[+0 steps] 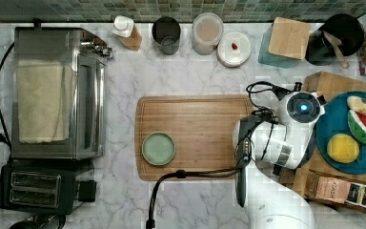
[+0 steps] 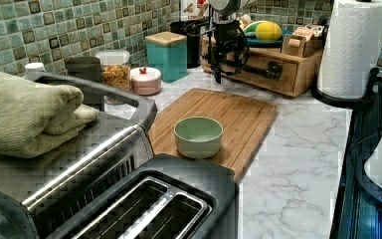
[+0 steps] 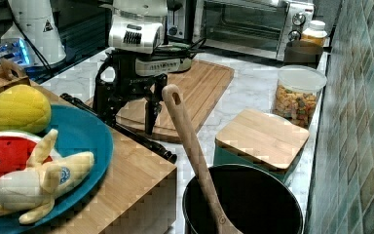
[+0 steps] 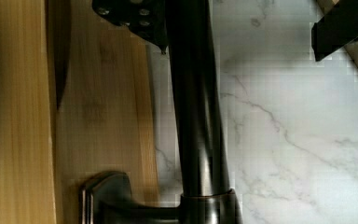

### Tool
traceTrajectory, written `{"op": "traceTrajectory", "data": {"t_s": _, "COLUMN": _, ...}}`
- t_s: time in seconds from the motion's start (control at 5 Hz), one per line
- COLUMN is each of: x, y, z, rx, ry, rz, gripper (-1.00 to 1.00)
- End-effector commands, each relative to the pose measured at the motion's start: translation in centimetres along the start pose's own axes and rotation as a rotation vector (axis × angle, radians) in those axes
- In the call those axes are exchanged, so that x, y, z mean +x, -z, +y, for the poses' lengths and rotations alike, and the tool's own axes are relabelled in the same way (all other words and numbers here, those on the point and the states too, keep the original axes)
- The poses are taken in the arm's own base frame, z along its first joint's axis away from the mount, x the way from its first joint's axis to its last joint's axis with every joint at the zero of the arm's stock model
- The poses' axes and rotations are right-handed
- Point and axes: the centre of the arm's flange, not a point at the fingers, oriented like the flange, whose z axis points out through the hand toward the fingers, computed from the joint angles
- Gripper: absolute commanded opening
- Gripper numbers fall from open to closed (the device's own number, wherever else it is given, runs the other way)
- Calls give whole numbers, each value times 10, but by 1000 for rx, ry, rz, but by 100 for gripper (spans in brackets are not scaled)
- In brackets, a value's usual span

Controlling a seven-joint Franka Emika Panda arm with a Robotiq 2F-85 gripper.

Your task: Open the drawer.

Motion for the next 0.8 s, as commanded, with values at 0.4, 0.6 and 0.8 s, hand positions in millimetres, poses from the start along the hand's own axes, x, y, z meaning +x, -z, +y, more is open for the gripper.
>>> {"op": "traceTrajectory", "data": {"t_s": 0.4, "x": -38, "y": 82, "z": -262, "rx": 121, "ry": 171, "rz": 61, "gripper": 100}}
{"op": "traceTrajectory", "data": {"t_s": 0.6, "x": -45, "y": 87, "z": -281, "rx": 132, "ry": 168, "rz": 61, "gripper": 100}}
{"op": "traceTrajectory", "data": {"t_s": 0.8, "x": -56, "y": 95, "z": -289, "rx": 155, "ry": 148, "rz": 38, "gripper": 100}}
